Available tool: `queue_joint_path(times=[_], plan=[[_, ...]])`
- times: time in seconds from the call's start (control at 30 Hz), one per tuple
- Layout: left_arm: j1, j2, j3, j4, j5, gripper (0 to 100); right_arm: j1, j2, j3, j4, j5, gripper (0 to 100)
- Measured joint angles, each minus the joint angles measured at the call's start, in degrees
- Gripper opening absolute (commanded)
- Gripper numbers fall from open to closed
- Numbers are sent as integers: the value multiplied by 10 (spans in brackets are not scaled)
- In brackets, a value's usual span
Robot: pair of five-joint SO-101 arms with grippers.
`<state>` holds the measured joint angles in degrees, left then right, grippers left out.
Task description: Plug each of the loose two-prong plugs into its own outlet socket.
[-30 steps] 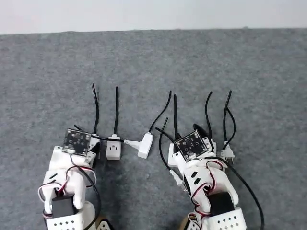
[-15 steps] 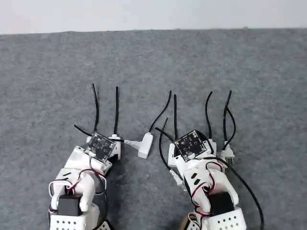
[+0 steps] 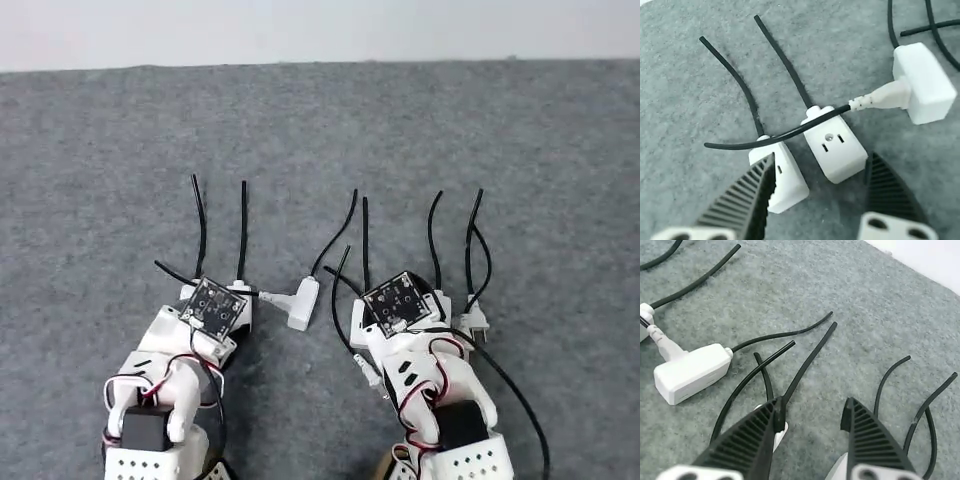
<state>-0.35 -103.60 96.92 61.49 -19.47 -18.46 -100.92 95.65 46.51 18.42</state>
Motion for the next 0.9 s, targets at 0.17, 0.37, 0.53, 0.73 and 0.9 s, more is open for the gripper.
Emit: queue_joint_path(times=[0.17, 0.37, 0.53, 0.73, 0.9], plan=[[0, 0, 0, 0, 0, 272, 0, 0, 0, 0, 0, 187], [0, 0, 0, 0, -4, 170, 0, 0, 0, 0, 0, 65], [0, 0, 0, 3, -40, 10, 0, 0, 0, 0, 0, 46], [0, 0, 0, 11, -46, 11, 0, 0, 0, 0, 0, 14], [0, 0, 0, 11, -47, 12, 0, 0, 0, 0, 0, 15]])
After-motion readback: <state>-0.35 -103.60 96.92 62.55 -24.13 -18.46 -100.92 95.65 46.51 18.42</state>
